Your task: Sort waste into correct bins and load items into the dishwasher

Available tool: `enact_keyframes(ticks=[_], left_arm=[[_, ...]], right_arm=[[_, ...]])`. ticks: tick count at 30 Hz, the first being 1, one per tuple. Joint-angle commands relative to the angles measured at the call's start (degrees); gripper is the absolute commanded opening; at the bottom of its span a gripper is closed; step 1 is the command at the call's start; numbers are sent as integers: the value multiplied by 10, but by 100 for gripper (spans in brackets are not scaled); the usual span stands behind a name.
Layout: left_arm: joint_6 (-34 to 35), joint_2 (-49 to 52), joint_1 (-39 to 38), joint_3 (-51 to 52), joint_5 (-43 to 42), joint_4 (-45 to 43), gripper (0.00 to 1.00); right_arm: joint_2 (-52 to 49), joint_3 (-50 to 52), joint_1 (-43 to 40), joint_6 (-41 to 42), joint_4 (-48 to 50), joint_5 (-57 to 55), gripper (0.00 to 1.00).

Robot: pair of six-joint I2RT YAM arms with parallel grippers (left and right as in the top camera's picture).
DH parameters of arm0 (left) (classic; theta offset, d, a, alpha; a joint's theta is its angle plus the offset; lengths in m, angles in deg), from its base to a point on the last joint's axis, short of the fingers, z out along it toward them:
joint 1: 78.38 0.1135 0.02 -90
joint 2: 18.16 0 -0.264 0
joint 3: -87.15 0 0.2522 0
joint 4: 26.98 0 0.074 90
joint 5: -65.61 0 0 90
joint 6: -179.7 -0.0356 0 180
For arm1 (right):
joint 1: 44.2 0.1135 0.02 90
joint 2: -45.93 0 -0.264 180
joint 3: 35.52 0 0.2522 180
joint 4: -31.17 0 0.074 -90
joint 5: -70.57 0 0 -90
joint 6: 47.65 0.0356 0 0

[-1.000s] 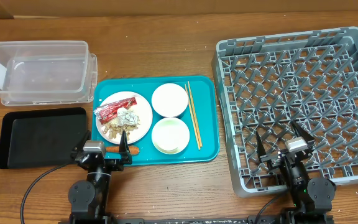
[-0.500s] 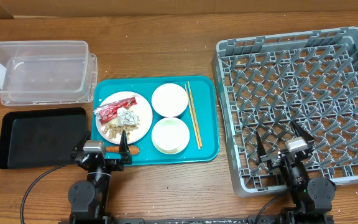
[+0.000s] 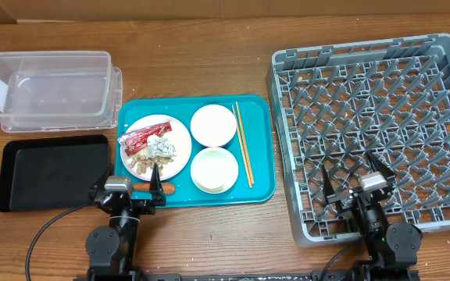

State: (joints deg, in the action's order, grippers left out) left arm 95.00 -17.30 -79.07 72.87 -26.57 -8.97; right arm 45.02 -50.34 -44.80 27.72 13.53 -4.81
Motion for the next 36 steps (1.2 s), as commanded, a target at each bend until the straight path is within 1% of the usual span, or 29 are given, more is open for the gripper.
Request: enact_keyframes(ticks=[1,21,25,30,33,36], left_arm=[[-15,-5,-2,2,-2,0,100],[-15,-5,-2,2,-2,0,100],[-15,-5,-2,2,-2,0,100],[-15,-5,-2,2,-2,0,100],[-14,-5,-2,2,-2,0,100],[-8,-5,-2,-5,-2,13,100]], right_arm=[[-1,6,4,0,3,-2,100],[-1,6,4,-3,5,-4,100],[-1,6,4,35,5,-8,100],[-1,6,4,108,1,-62,100],[-1,3,4,134,0,-78,100],[-3,-16,4,149,-27,-89,100]])
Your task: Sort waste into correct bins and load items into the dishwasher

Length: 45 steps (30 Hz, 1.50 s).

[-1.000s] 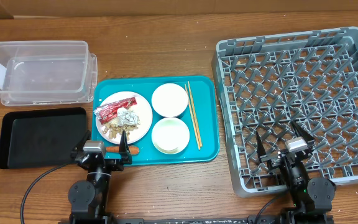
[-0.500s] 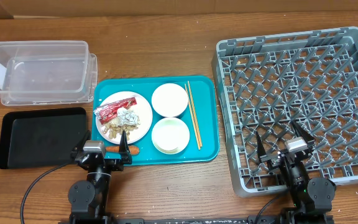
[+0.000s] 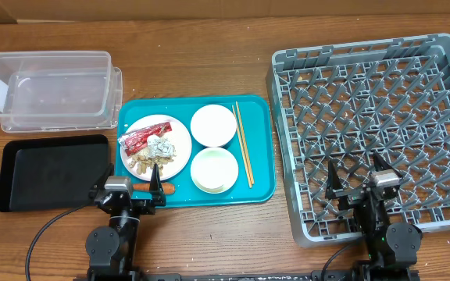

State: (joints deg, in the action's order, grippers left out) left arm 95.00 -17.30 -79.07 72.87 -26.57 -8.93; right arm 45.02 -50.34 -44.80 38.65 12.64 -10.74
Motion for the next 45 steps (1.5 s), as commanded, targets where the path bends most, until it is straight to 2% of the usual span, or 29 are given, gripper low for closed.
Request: enact_keyframes(ticks=[1,6,13,19,22,25,29,37,45], left_arm=[[-8,-5,-2,-11,-2,23,100],[-8,-1,-2,-92,26,150,100],[-5,73,-2,-191,26,232,100],[-5,222,-2,-311,23,266,100],[-6,329,-2,-407,23,332,100],[-5,439,-2,-517,23,436,100],[-6,534,-2,-603,27,509,100],[-4,667,-2,-616,11,502,100],[26,807,-2,-616,10,446,100]], right_arm=[[-4,-24,4,40,-28,-31,100],[-59,-126,4,40,-127,-37,100],[-186,-245,4,70,-202,-34,100],[-342,-400,4,70,-330,-19,100],[-442,-493,4,65,-425,-16,100],[-530,-564,4,65,-488,-18,100],[-595,-599,4,66,-522,-17,100],[-631,-604,-2,68,-528,-18,100],[-631,-604,-8,68,-528,-18,100]])
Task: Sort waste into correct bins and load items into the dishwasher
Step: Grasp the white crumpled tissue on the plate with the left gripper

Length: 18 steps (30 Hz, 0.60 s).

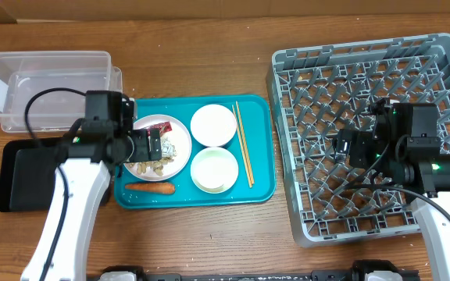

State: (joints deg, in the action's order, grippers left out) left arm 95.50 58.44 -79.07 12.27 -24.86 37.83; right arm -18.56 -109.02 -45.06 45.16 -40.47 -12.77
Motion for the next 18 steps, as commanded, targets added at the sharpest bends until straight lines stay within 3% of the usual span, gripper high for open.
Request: enact_keyframes(ticks=[1,3,7,9,12,15,18], left_arm=[[21,62,-2,-10,-9,-30,100],[21,91,-2,-10,-17,-51,98],[21,153,-2,-10,-68,-96,73],[22,170,-2,-10,-71,-99,70],[31,195,-2,-10,-71,-98,54],[36,204,-2,-10,-71,-97,22],[36,202,-2,-14,-71,-99,9]], right_arm=[[5,-17,-5,2,3,3,100],[5,-17,-5,3,3,3,100],[5,-17,-5,3,3,3,100],[5,-17,-5,3,3,2,100],[5,-17,-5,3,3,3,100],[5,-17,-5,2,3,3,100],[5,-17,-5,3,3,3,100]])
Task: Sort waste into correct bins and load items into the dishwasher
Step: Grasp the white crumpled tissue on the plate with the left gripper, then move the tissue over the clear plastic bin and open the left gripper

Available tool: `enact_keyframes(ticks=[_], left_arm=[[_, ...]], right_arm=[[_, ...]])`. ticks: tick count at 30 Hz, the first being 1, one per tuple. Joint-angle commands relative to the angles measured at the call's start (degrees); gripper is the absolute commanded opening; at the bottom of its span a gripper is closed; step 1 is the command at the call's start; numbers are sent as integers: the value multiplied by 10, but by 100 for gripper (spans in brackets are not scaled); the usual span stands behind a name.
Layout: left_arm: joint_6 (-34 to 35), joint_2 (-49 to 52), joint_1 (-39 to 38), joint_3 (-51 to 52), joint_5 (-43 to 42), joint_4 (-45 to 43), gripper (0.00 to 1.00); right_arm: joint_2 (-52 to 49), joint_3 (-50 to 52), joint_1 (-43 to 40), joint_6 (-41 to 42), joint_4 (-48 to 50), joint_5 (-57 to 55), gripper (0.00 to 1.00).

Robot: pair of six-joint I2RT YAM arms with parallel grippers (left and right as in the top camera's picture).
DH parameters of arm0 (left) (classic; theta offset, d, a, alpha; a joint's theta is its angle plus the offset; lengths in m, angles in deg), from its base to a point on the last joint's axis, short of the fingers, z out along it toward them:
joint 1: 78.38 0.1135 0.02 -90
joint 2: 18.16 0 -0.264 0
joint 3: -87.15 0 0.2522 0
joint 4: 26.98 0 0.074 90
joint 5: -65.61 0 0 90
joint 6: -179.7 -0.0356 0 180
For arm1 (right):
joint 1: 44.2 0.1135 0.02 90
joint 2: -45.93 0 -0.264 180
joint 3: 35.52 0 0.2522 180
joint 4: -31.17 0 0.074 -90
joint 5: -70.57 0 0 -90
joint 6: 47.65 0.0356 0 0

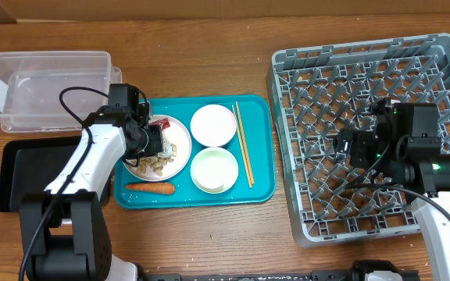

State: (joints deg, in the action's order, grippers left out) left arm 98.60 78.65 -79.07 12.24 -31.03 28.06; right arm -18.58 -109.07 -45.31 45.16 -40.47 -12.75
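A teal tray (260,148) holds a white plate (180,152) with a red wrapper (161,123), crumpled foil and peanut shells (153,163). Also on the tray are two white bowls (213,124) (214,169), a pair of chopsticks (243,144) and a carrot (149,187). My left gripper (153,140) hangs open over the plate's left part, hiding most of the wrapper. My right gripper (345,148) hovers open above the grey dishwasher rack (366,78), holding nothing.
A clear plastic bin (49,90) sits at the back left. In front of it lies a black tray (30,168), partly under my left arm. Bare wood lies between the teal tray and the rack.
My left arm has swung so the gripper sits a little higher on the plate, over the red wrapper. The right arm has not moved. No object has shifted.
Both arms first rested folded at the table's front edge with open grippers, the left in front of the carrot, the right at the rack's near edge. Then both were raised, left over the plate, right over the rack. Now the left is over the wrapper.
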Motion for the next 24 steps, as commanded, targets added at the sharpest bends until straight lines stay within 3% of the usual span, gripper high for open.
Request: enact_keyframes(ticks=[1,9,14,20,24], left_arm=[[5,-2,-2,-23,-7,3,4],[4,-27,2,-122,2,83,4],[3,-43,5,-195,79,125,4],[4,-44,26,-222,201,79,4],[5,-42,62,-222,225,15,4]], right_arm=[[5,-17,-3,3,3,2,100],[5,-17,-3,2,3,2,100],[5,-17,-3,2,3,2,100],[5,-17,-3,2,3,2,100],[5,-17,-3,2,3,2,100]])
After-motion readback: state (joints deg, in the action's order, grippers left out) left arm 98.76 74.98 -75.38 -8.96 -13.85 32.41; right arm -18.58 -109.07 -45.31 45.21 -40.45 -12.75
